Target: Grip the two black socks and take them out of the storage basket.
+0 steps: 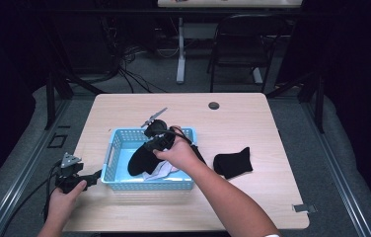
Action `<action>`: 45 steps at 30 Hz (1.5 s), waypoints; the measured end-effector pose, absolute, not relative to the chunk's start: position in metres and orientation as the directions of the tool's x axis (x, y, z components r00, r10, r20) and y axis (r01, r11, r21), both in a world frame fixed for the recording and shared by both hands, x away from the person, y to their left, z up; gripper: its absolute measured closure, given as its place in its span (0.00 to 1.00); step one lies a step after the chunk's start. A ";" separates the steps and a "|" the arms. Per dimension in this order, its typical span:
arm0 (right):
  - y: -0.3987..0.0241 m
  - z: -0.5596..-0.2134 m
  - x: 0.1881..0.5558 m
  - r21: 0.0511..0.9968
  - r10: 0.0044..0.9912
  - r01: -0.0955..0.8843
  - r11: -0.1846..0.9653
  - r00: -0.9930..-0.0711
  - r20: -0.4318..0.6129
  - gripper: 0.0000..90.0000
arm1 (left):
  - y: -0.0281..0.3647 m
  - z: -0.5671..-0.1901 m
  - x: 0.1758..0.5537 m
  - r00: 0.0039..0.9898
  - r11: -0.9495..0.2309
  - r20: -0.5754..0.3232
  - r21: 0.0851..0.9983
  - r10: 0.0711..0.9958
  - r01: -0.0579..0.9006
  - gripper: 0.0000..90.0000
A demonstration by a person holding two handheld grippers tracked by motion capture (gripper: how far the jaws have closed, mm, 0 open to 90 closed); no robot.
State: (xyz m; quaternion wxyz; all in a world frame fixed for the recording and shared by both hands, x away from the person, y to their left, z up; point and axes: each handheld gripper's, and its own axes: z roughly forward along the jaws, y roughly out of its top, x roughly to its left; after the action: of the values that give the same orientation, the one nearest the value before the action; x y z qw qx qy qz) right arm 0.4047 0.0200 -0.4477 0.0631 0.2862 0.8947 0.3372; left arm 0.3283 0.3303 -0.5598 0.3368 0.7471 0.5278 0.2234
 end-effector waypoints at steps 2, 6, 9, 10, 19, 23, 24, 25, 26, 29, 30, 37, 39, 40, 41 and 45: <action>0.019 -0.442 0.403 0.647 0.549 0.460 0.607 -0.832 0.077 0.96 | 0.330 -0.560 0.328 0.342 -0.214 -0.023 0.739 0.939 0.638 0.20; 0.018 -0.432 0.399 0.660 0.545 0.442 0.608 -0.836 0.057 0.96 | 0.330 -0.560 0.328 0.341 -0.213 -0.024 0.739 0.940 0.639 0.20; 0.016 -0.419 0.395 0.672 0.535 0.416 0.613 -0.844 0.035 0.96 | 0.331 -0.560 0.328 0.341 -0.213 -0.024 0.740 0.940 0.638 0.20; 0.015 -0.415 0.394 0.674 0.531 0.409 0.615 -0.847 0.030 0.96 | 0.331 -0.560 0.328 0.341 -0.213 -0.024 0.739 0.940 0.639 0.20; 0.009 -0.391 0.383 0.684 0.515 0.368 0.630 -0.857 -0.013 0.96 | 0.331 -0.560 0.328 0.340 -0.213 -0.024 0.739 0.940 0.639 0.20; 0.006 -0.388 0.381 0.688 0.511 0.370 0.624 -0.859 -0.002 0.96 | 0.330 -0.560 0.328 0.340 -0.213 -0.024 0.738 0.940 0.640 0.20; 0.006 -0.387 0.381 0.685 0.510 0.370 0.628 -0.860 -0.003 0.96 | 0.330 -0.560 0.328 0.340 -0.213 -0.024 0.738 0.940 0.640 0.20; 0.004 -0.387 0.379 0.682 0.509 0.372 0.630 -0.861 -0.001 0.96 | 0.330 -0.560 0.328 0.339 -0.212 -0.024 0.739 0.940 0.640 0.20; 0.004 -0.387 0.379 0.682 0.509 0.372 0.630 -0.861 -0.001 0.96 | 0.330 -0.560 0.328 0.339 -0.212 -0.024 0.739 0.940 0.640 0.20; 0.003 -0.387 0.379 0.679 0.505 0.371 0.633 -0.863 0.001 0.96 | 0.330 -0.560 0.328 0.339 -0.212 -0.024 0.738 0.941 0.640 0.20; 0.001 -0.386 0.378 0.683 0.504 0.374 0.627 -0.864 0.011 0.96 | 0.330 -0.560 0.328 0.339 -0.213 -0.023 0.738 0.941 0.640 0.20; -0.007 -0.381 0.375 0.667 0.497 0.403 0.627 -0.866 0.056 0.96 | 0.330 -0.560 0.328 0.340 -0.213 -0.023 0.739 0.940 0.639 0.20; -0.009 -0.381 0.375 0.665 0.501 0.405 0.627 -0.864 0.054 0.96 | 0.330 -0.560 0.328 0.340 -0.213 -0.023 0.738 0.940 0.640 0.20; -0.012 -0.379 0.373 0.665 0.502 0.405 0.628 -0.863 0.052 0.96 | 0.330 -0.560 0.328 0.340 -0.213 -0.023 0.738 0.940 0.640 0.20; -0.012 -0.379 0.373 0.665 0.502 0.405 0.628 -0.863 0.052 0.96 | 0.330 -0.560 0.328 0.340 -0.213 -0.023 0.738 0.940 0.640 0.20; -0.023 -0.372 0.370 0.668 0.509 0.409 0.622 -0.859 0.051 0.96 | 0.330 -0.560 0.328 0.340 -0.214 -0.022 0.737 0.940 0.641 0.20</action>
State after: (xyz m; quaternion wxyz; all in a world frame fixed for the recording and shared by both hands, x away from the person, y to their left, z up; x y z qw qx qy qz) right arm 0.3701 -0.0233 -0.3722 0.0715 0.2557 0.8976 0.3518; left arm 0.3280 0.3303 -0.5601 0.3356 0.7466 0.5293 0.2230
